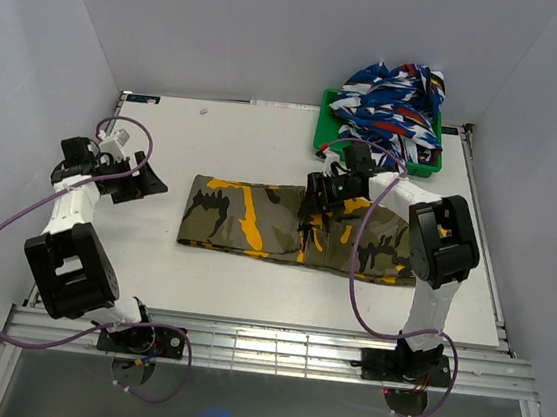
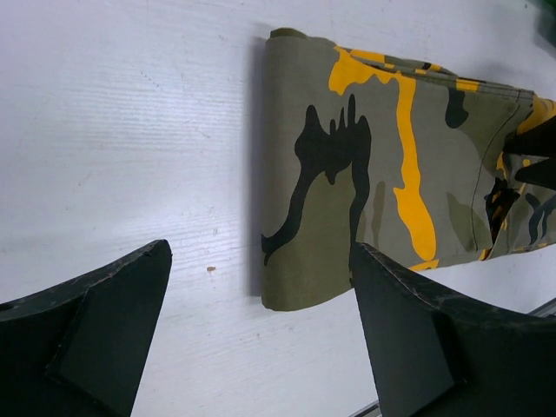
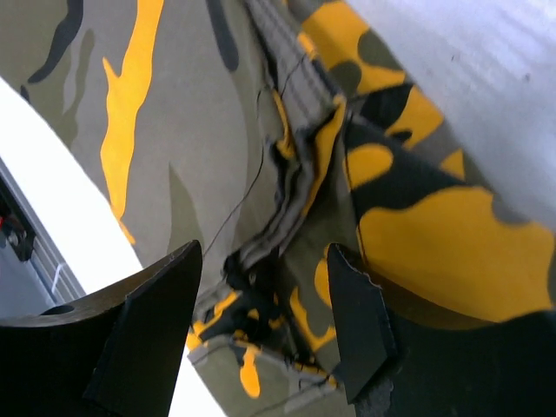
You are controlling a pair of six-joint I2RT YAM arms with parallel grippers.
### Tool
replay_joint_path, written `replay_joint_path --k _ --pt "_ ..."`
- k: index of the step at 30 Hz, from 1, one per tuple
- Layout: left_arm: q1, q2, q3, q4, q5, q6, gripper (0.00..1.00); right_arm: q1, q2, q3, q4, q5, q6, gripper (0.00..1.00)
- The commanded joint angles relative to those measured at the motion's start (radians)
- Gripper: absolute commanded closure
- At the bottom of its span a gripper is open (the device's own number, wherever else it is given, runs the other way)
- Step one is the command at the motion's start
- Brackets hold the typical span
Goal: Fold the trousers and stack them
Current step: Fold the trousers
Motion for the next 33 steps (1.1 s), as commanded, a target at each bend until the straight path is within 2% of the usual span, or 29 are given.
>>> replay_joint_path --k 1,7,11,15,17,18,19,26,33 --pt "0.016 0.010 -0.033 0.010 0.030 0.032 0.06 0.014 0.035 0.074 0.084 0.012 0.060 0.35" --pt "0.018 0.012 -0.049 0.027 0.028 0.025 0.06 0.020 0.092 0.088 0.113 0.024 0.083 0.36" --pt "0.019 0.027 -0.052 0.036 0.008 0.026 0.06 0.028 0.121 0.101 0.110 0.007 0.092 0.44" --pt "0.024 0.058 -0.061 0.054 -0.019 0.015 0.06 0.032 0.089 0.068 0.122 -0.025 0.118 0.72" --pt "0.029 0.068 -0.070 0.063 -0.026 0.018 0.07 0.032 0.047 0.046 0.130 -0.042 0.129 0.80" --pt "0.029 0.073 -0.072 0.068 -0.029 0.020 0.07 0.032 0.029 0.036 0.131 -0.045 0.133 0.90" --pt "0.029 0.081 -0.075 0.071 -0.036 0.018 0.07 0.032 0.014 0.004 0.139 -0.048 0.146 0.92" --pt "0.030 0.116 -0.075 0.100 -0.062 0.017 0.07 0.032 -0.097 -0.095 0.151 -0.040 0.170 0.92" --pt "0.030 0.185 -0.066 0.123 -0.044 0.012 0.07 0.031 -0.039 -0.090 0.131 0.006 0.114 0.92"
